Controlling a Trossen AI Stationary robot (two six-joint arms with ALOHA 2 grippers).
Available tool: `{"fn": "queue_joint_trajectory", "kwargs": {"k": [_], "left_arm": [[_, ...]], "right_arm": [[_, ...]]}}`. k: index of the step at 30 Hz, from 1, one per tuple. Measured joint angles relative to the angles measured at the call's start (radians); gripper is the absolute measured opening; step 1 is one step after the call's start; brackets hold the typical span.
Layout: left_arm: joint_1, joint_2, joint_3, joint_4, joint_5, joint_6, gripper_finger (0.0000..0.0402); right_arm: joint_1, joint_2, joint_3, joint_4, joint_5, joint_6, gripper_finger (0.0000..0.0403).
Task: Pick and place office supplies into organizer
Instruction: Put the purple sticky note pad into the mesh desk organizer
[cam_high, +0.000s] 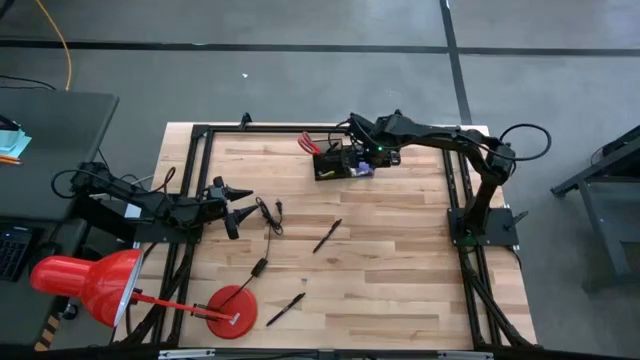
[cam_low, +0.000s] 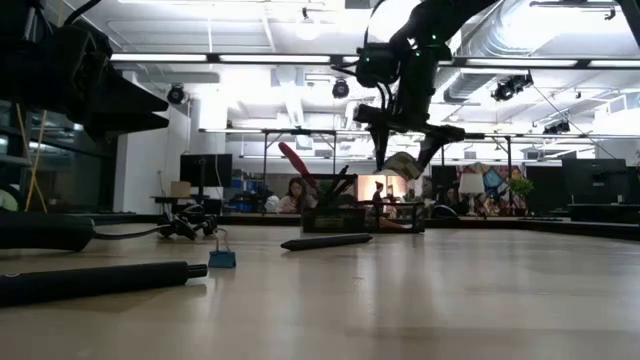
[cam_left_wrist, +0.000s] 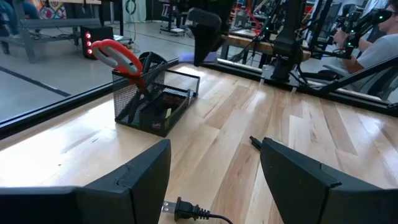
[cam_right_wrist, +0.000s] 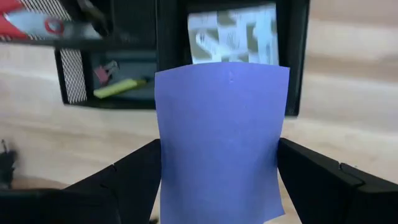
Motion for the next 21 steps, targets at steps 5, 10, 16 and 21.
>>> {"fn": "queue_joint_trajectory", "kwargs": {"k": [5, 10, 16, 21], "left_arm": [[0.0, 0.0, 0.0, 0.0, 0.0, 0.0, 0.0232], [0.0, 0.0, 0.0, 0.0, 0.0, 0.0, 0.0232], [0.0, 0.0, 0.0, 0.0, 0.0, 0.0, 0.0232], [0.0, 0.0, 0.0, 0.0, 0.0, 0.0, 0.0232]], "right_arm": [[-0.03, 0.01, 0.001, 0.037, 0.034, -0.032, 0.0296], [-0.067, 0.08, -0.003, 0.044, -0.014, -0.043, 0.0296], [-0.079, 0.117, -0.003, 0.113, -0.002, -0.086, 0.0296], [-0.079, 0.127, -0.002, 0.16, 0.051, -0.087, 0.0296]]}}
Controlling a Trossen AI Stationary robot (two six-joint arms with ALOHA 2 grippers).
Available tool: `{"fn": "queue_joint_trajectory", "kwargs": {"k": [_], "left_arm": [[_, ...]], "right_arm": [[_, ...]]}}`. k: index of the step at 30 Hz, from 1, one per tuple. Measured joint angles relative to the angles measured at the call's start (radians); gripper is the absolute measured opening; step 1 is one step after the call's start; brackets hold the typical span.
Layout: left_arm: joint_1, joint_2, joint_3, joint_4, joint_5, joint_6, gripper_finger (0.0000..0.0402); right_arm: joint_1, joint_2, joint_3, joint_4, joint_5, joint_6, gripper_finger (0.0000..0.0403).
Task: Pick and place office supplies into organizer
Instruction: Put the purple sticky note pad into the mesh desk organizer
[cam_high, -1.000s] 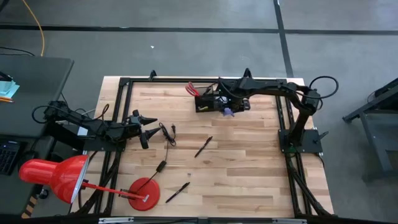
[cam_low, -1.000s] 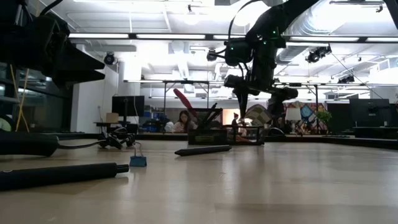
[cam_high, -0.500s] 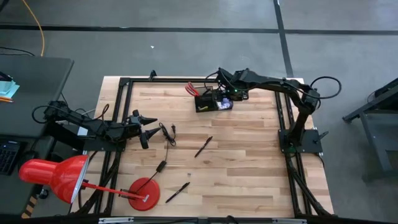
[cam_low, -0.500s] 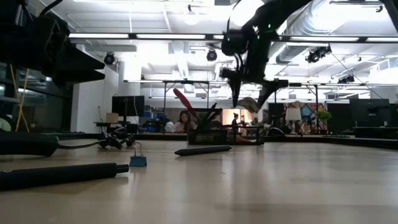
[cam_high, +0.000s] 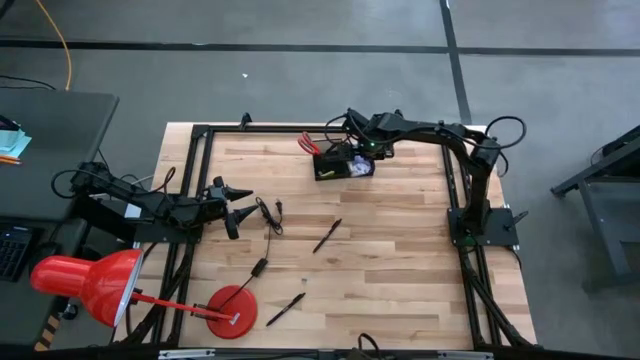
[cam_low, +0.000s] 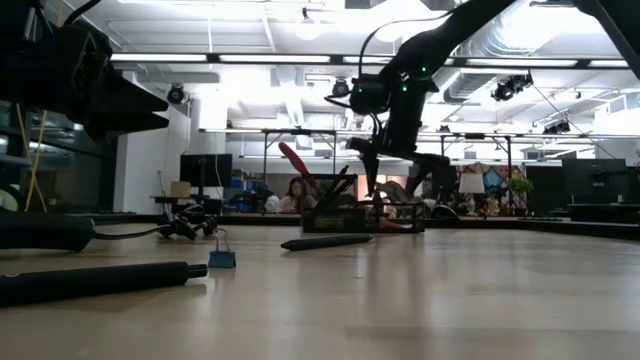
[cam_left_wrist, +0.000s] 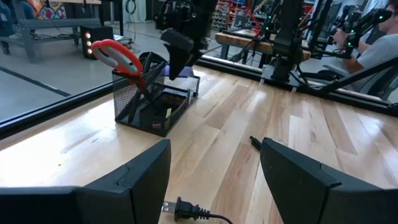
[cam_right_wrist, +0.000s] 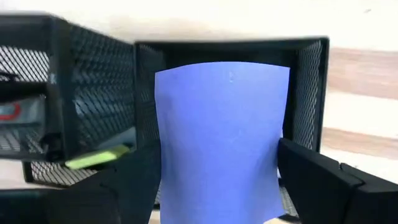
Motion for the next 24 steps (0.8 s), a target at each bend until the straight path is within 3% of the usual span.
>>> {"fn": "queue_joint_trajectory", "kwargs": {"k": [17, 24], "left_arm": [[0.0, 0.0, 0.0, 0.0, 0.0, 0.0, 0.0232], [0.0, 0.0, 0.0, 0.0, 0.0, 0.0, 0.0232]], "right_arm": [[0.0, 0.006, 0.0, 0.001, 0.037, -0.054, 0.0301], [-0.003, 0.006, 0.0, 0.006, 0.064, -0.059, 0.0384]]}}
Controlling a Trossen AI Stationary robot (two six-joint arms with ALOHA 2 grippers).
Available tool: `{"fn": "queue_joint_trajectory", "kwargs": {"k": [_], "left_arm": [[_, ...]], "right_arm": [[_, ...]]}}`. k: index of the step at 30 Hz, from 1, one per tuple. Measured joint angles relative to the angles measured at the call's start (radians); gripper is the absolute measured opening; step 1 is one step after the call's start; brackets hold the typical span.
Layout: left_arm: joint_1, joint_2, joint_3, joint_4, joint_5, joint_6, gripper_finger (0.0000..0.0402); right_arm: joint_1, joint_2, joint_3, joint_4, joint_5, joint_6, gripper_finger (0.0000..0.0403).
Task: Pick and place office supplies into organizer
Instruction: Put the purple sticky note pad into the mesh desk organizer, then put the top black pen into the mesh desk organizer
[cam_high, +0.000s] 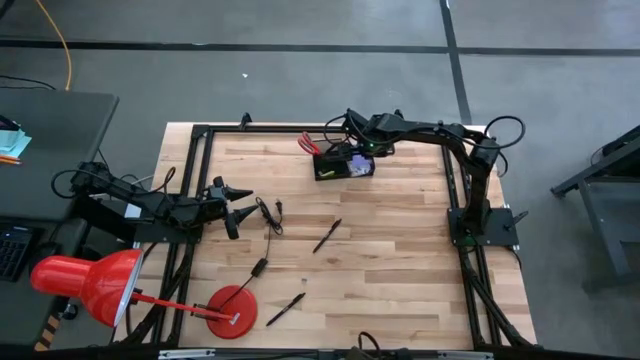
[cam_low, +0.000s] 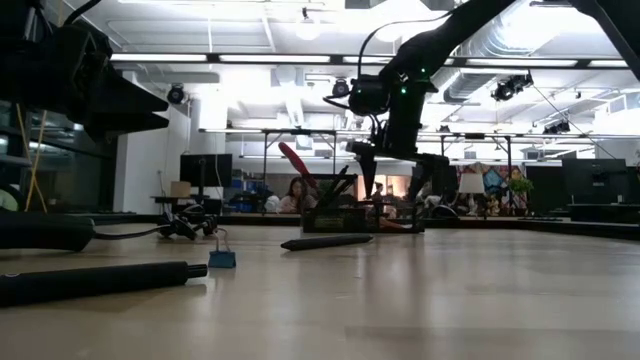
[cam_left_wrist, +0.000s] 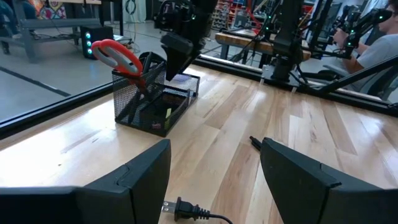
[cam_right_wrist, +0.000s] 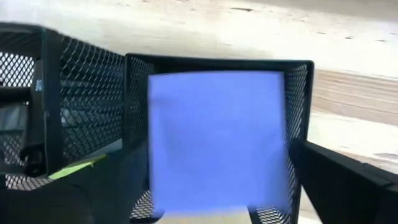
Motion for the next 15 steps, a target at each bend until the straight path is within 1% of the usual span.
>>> {"fn": "queue_joint_trajectory", "kwargs": {"k": [2, 5, 8, 12, 15], "left_arm": [[0.0, 0.0, 0.0, 0.0, 0.0, 0.0, 0.0232], [0.0, 0.0, 0.0, 0.0, 0.0, 0.0, 0.0232], [0.0, 0.0, 0.0, 0.0, 0.0, 0.0, 0.0232], [0.0, 0.0, 0.0, 0.0, 0.0, 0.0, 0.0232], [0.0, 0.0, 0.0, 0.0, 0.0, 0.0, 0.0232]], "right_arm": [[-0.002, 0.0, 0.0, 0.005, -0.002, 0.003, 0.0394], [-0.001, 0.004, 0.0, 0.02, 0.002, -0.021, 0.0387], [0.0, 0.005, 0.0, 0.01, -0.004, -0.062, 0.0391], [0.018, 0.005, 0.0, -0.027, -0.055, -0.128, 0.0399], [0.048, 0.003, 0.0, -0.094, -0.101, -0.182, 0.0399]]}}
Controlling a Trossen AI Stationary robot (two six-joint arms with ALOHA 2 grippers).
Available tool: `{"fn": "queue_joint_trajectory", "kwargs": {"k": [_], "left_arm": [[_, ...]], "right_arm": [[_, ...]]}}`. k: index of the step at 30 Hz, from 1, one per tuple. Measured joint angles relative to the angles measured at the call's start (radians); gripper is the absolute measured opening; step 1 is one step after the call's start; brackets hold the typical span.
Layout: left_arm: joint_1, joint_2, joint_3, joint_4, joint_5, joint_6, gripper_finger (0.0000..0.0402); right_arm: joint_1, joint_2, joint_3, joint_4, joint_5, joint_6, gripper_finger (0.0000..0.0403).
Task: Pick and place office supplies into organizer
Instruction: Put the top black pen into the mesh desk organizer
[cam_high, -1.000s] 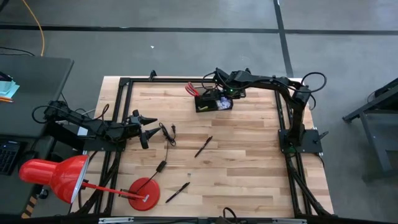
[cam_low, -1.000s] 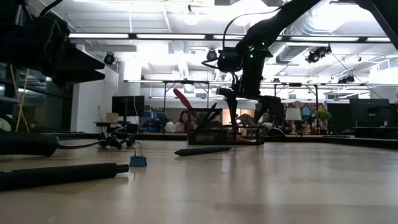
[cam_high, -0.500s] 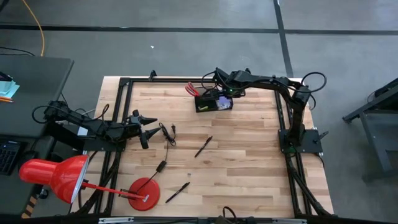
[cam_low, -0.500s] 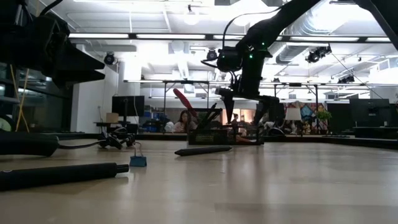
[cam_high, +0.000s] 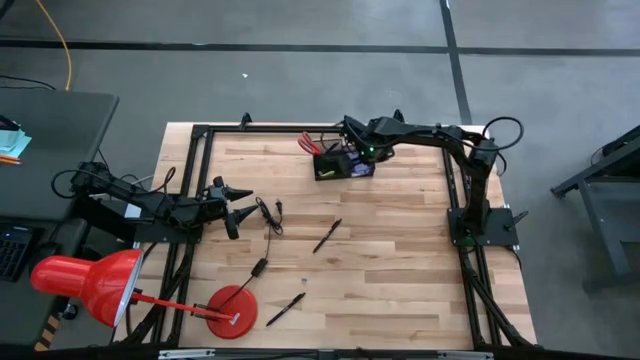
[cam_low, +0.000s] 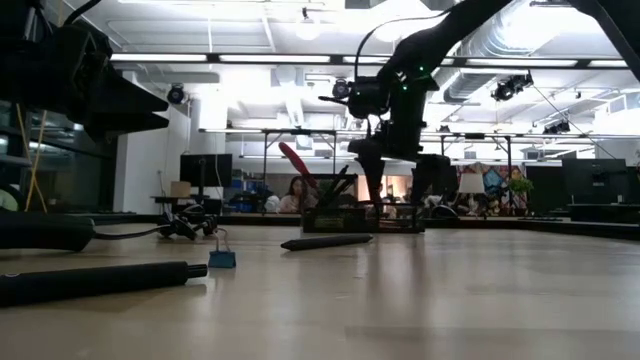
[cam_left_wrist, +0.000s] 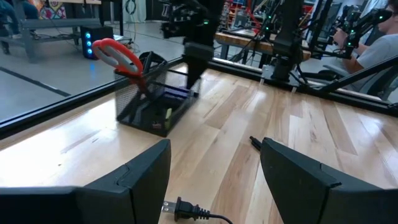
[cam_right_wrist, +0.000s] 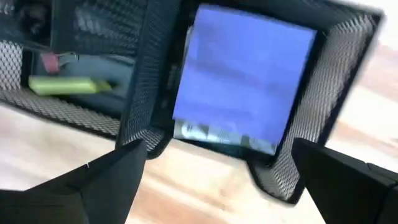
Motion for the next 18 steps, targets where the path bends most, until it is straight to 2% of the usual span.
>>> {"fn": "queue_joint_trajectory", "kwargs": {"k": [7, 13, 18], "left_arm": [[0.0, 0.0, 0.0, 0.0, 0.0, 0.0, 0.0232], [0.0, 0.0, 0.0, 0.0, 0.0, 0.0, 0.0232], [0.0, 0.0, 0.0, 0.0, 0.0, 0.0, 0.0232]], "right_arm": [[0.103, -0.047, 0.0, -0.134, -0.016, 0.073, 0.0399], [0.188, -0.117, 0.0, -0.211, 0.096, 0.139, 0.0399], [0.294, -0.131, 0.0, -0.17, 0.011, 0.141, 0.0399]]}}
